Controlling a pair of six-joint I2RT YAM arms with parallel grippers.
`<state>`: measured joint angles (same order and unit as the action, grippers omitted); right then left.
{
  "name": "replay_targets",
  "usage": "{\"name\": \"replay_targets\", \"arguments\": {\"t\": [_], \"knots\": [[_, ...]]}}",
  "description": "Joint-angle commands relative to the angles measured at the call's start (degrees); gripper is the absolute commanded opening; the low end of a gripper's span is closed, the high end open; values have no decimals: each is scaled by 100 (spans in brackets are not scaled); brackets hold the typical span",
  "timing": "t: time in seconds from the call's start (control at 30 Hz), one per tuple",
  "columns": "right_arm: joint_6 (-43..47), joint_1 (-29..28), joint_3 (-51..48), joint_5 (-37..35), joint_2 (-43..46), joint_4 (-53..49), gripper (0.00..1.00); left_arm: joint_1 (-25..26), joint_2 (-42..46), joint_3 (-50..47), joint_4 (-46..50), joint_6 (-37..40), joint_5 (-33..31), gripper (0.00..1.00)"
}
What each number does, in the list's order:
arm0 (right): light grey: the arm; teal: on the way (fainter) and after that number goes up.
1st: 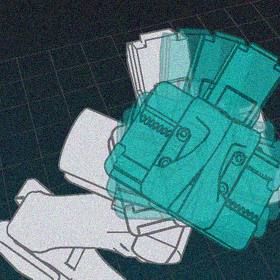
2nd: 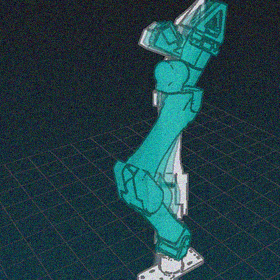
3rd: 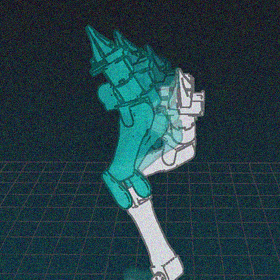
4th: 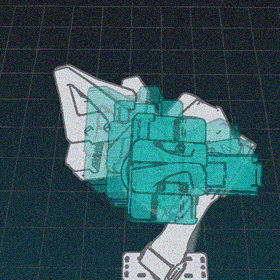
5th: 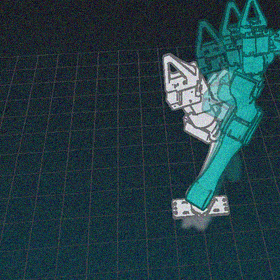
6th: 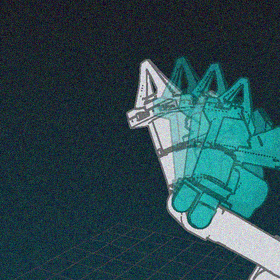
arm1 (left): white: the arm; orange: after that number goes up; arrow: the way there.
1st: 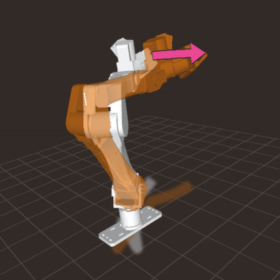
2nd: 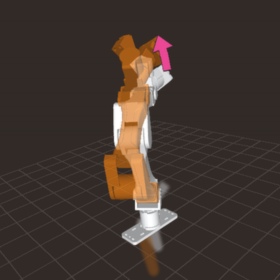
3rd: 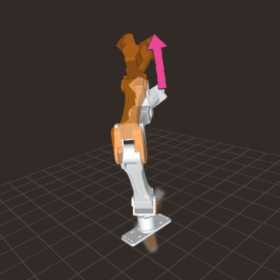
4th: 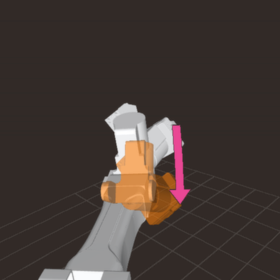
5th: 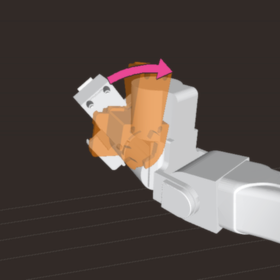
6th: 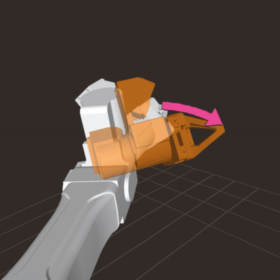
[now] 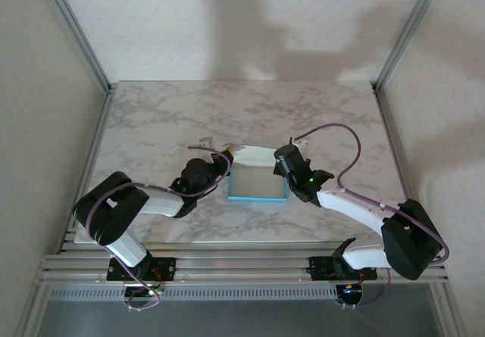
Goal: Fold the paper box
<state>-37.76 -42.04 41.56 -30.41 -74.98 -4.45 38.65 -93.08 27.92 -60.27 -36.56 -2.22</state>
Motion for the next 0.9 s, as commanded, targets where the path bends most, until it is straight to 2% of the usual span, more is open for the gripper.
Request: {"name": "replay_targets", "arguments": {"t": [0.0,0.37,0.87], "knots": [[-249,-43,-200,-98,11,-113,0,120,-2,-211,-447,-316,-383,8],[-314,-284,-552,-179,217,140,0,493,-364,-779,-1637,73,-658,9],[-375,-335,-859,-115,569,76,0,731,-618,-1000,-1898,131,-776,9]]}}
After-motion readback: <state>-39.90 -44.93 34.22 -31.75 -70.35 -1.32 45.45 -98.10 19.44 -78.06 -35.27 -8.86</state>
